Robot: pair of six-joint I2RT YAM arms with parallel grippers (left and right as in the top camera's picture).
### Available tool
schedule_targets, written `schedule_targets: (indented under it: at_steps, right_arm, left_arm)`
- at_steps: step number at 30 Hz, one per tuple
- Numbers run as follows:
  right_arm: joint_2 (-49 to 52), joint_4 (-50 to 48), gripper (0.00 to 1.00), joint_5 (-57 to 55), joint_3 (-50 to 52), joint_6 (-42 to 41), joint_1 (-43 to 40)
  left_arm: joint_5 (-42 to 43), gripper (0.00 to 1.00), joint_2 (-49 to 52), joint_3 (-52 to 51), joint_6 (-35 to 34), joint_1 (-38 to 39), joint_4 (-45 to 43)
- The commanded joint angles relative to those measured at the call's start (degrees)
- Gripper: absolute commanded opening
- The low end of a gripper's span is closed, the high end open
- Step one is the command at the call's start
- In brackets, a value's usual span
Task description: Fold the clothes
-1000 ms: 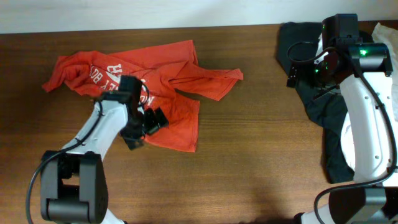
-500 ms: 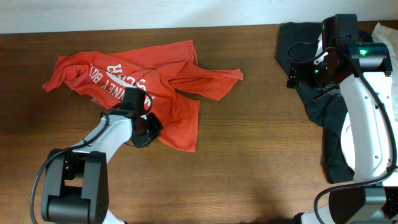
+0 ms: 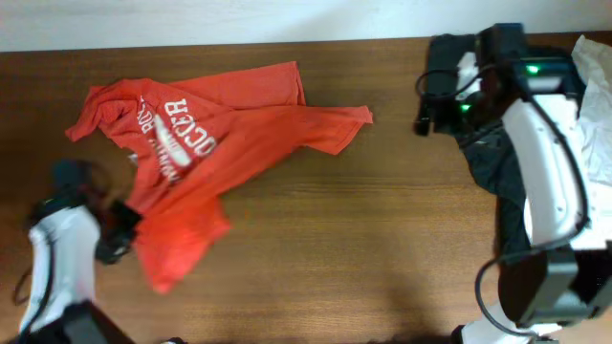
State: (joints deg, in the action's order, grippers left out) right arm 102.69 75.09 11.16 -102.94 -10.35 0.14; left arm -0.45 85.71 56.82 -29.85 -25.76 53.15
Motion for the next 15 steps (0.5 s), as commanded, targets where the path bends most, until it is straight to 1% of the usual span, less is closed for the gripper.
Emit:
schedule_targets:
  at_steps: [1,4,7,9,10,12,15]
  right_arm:
    - [5.31,-2.95,0.99,4.79,2.27,0.98,5.07]
    - [10.54,-6.25,0.99,5.53,2.27,-0.28,8.5]
    - [15.3,-9.2,0.99,5.81,2.27,-4.22,11.3]
    - [18.03,-13.25,0.99,5.84,2.27,-8.0,12.37]
    - [19.02,-15.02,0.99,6.1,2.27,-9.81,12.7]
    - [20.59,-18.43,1.0,7.5,2.27,-11.69,13.18]
    - [21.59,-22.69,0.97,7.45,2.27,-14.88,13.38]
  left_arm:
    - [0.72,0.0,-2.93,0.68,2.97,-8.41,-0.7]
    - [1.09,0.0,-2.8,0.68,2.97,-9.77,-1.68]
    - [0.5,0.0,-2.8,0.68,2.99,-9.79,-2.54]
    - [-3.96,0.0,-2.8,0.68,2.95,-9.97,-2.58]
    - [-4.85,0.0,-2.8,0.68,2.95,-10.21,-2.69]
    - [-4.33,0.0,-2.8,0.68,2.95,-10.54,-2.78]
    - [-2.73,0.0,-2.8,0.68,2.97,-10.51,-2.32]
